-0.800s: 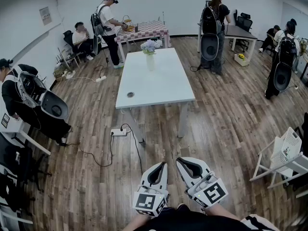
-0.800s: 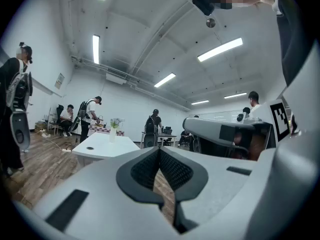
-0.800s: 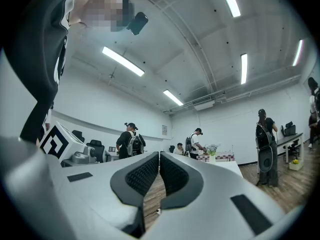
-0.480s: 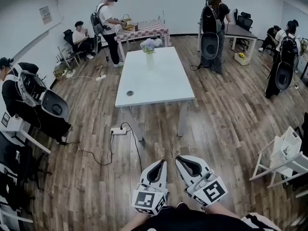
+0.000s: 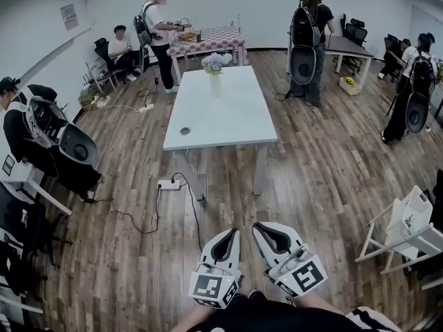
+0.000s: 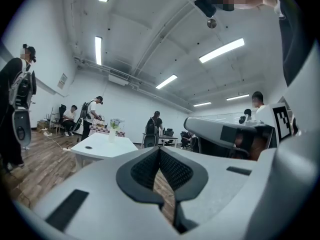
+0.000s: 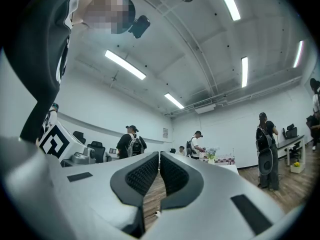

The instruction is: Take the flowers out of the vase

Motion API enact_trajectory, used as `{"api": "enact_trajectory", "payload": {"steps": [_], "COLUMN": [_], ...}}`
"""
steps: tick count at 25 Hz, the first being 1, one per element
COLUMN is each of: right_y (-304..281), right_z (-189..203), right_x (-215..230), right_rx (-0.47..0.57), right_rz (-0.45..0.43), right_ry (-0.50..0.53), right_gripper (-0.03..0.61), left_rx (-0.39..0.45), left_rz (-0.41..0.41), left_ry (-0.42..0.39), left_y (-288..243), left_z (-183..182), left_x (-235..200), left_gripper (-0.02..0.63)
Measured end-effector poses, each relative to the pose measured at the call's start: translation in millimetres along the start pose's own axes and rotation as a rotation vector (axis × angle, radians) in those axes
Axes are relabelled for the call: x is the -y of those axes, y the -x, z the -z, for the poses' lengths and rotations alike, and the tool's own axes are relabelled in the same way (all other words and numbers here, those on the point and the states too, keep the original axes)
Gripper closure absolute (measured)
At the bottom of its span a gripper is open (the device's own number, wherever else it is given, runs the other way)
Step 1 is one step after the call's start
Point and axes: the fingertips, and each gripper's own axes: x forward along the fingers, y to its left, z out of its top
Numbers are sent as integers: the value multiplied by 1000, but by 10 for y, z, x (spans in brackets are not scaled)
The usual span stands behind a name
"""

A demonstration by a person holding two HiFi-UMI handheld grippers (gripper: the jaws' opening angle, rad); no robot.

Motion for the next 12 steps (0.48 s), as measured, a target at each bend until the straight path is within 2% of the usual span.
{"api": "enact_trajectory", "payload": {"steps": [5,12], "right_y": [108,134], "right_z": [114,149], "right_x": [102,119], "right_rx": [-17,-16], "right_rz": [-9,-26], "right_ry": [-47,-60], "right_gripper": [554,554], "left_rx": [8,5], "left_rz": [-17,-34], "left_ry": [10,11], "left_y": [-32,-16], "left_z": [88,124], "left_x": [114,158], "left_gripper": [609,609]}}
